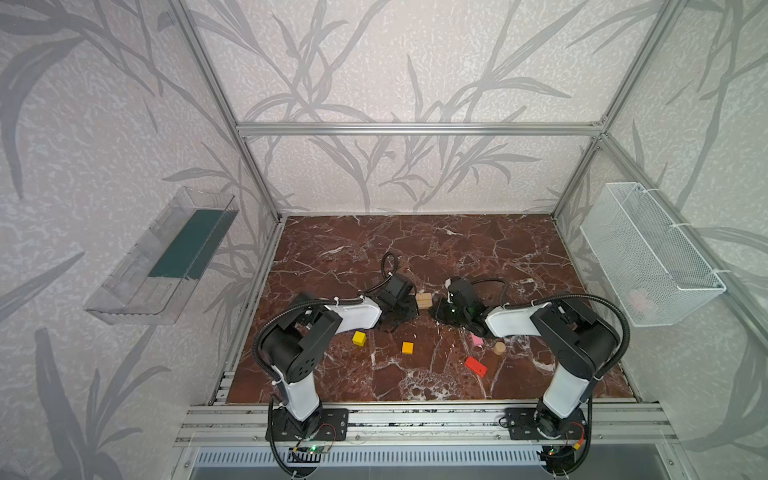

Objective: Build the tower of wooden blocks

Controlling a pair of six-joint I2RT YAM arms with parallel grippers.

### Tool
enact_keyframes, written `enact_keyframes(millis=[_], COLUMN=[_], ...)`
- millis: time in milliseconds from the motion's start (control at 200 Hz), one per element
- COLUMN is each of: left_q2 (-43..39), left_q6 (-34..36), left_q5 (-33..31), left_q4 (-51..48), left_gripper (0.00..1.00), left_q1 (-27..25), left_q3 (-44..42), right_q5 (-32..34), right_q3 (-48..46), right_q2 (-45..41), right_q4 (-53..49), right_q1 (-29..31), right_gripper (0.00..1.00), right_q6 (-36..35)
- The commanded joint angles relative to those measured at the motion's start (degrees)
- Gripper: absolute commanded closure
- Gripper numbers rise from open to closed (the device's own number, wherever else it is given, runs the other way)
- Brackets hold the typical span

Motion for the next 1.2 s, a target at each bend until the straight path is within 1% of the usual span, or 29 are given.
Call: enact_keyframes(millis=[0, 355, 585, 610, 870, 980, 1030, 1115, 1195], left_q2=[2.04, 0.80, -2.71, -3.27, -9.76, -14.00, -16.26, -20.40, -23.69], left_q6=[0.14, 0.28, 0.74, 0.91, 4.34, 6.41, 7.54, 9.97, 13.36], left_q5=[-2.34, -2.32, -3.12, -3.32, -6.32, -8.74, -10.00, -11.82, -11.98], left_q4=[-4.19, -4.06, -4.99, -5.38, -10.77, -13.51, -14.84, -16.57, -18.91], left_gripper=[1.00, 1.00, 1.00, 1.00, 1.00, 1.00, 1.00, 1.00, 1.00], left_q1=[0.03, 0.03, -0.06, -0.07, -0.63, -1.02, -1.16, -1.38, -1.38], left_q3=[0.07, -0.88, -2.76, -2.86, -2.91, -2.74, -2.54, -2.26, -1.50], right_q5=[0.35, 0.68, 2.08, 2.23, 3.68, 5.14, 5.89, 6.70, 7.06], right_q3=[-1.07, -2.05, -5.18, -5.50, -6.82, -6.23, -5.40, -3.05, 0.24], right_q2=[1.64, 0.50, -4.07, -5.93, -13.29, -18.71, -21.67, -26.83, -31.23], right_q4=[-3.69, -4.51, -7.11, -7.34, -11.28, -16.03, -19.80, -27.75, -36.82], right_q1=[0.04, 0.06, 0.21, 0.29, 1.89, 2.51, 2.61, 2.68, 2.67], right_gripper=[1.00, 1.00, 1.00, 1.00, 1.00, 1.00, 1.00, 1.00, 1.00], right_q6=[0.04, 0.64, 0.63, 0.65, -0.95, -2.79, -4.51, -9.27, -15.13])
